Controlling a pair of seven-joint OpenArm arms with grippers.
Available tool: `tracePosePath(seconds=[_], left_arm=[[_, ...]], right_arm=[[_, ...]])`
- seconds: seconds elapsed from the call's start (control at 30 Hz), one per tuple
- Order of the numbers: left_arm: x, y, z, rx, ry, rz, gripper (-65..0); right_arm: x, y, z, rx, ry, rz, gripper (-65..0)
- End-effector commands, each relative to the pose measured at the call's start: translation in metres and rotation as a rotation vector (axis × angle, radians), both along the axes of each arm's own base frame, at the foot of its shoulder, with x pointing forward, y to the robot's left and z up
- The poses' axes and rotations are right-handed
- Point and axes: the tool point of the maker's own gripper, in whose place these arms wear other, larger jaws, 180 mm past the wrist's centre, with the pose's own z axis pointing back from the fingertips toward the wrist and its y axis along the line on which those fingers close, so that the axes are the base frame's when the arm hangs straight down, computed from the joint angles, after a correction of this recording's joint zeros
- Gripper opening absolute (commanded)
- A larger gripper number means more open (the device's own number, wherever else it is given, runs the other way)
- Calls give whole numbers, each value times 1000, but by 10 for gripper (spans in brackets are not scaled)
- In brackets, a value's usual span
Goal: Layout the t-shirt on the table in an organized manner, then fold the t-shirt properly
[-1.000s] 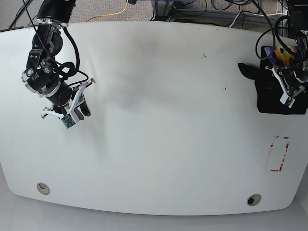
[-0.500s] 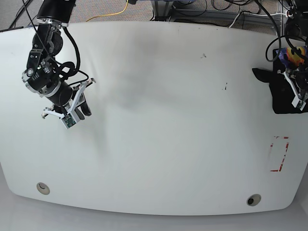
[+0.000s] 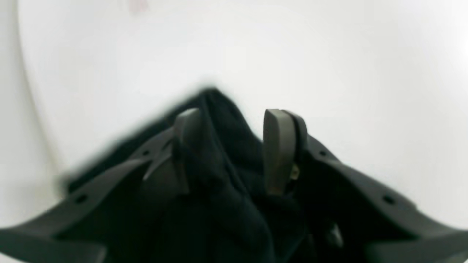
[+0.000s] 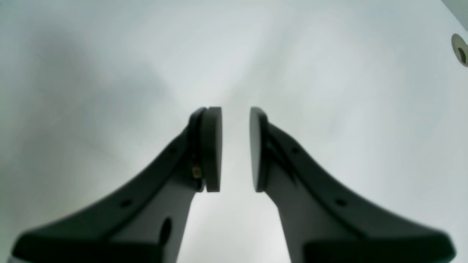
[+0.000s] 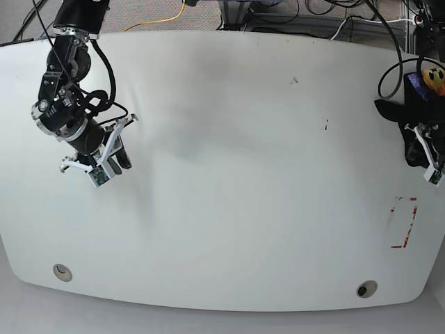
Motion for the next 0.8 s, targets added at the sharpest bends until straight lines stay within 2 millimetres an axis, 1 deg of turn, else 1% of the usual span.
tracePosePath(seconds=[0.0, 0.03, 0.07, 0.17, 0.23, 0.3, 0.37, 0.4, 0.43, 0.47, 0.53, 0.57, 0.67, 0.73, 0.77], left_arm=[[20, -22, 34, 6, -112, -66, -399], [24, -38, 39, -9, -142, -91, -399], [26, -47, 40, -21, -156, -102, -399], [33, -78, 53, -69, -235, -131, -399], [39, -92, 61, -112, -299, -89, -399], [44, -101, 67, -132, -347, -35, -399], [49, -107, 72, -137, -394, 22, -399], [52, -115, 77, -144, -442, 64, -399], [54, -118, 79, -148, -460, 73, -399], [57, -128, 84, -163, -507, 95, -399], [55, -142, 85, -180, -547, 98, -399], [53, -152, 85, -193, -574, 94, -399], [46, -172, 87, -230, -634, 85, -399], [38, -183, 82, -252, -646, 77, -399], [32, -193, 77, -265, -644, 62, -399]], right_arm=[[13, 3, 24, 17, -98, 17, -522], [15, 5, 28, 30, -119, 21, -522], [16, 6, 29, 37, -126, 22, -522], [18, 6, 32, 33, -152, 21, -522], [20, 6, 32, 21, -163, 12, -520], [23, 9, 33, 23, -189, 3, -520], [26, 12, 36, 26, -229, -5, -520], [29, 15, 38, 19, -267, -13, -520], [30, 15, 39, 14, -281, -16, -520], [33, 19, 41, 10, -318, -22, -518], [34, 24, 41, -2, -357, -32, -518], [33, 28, 40, -7, -381, -35, -518], [29, 38, 38, -17, -430, -39, -518], [25, 43, 34, -18, -444, -36, -518], [19, 45, 28, -19, -433, -37, -518]])
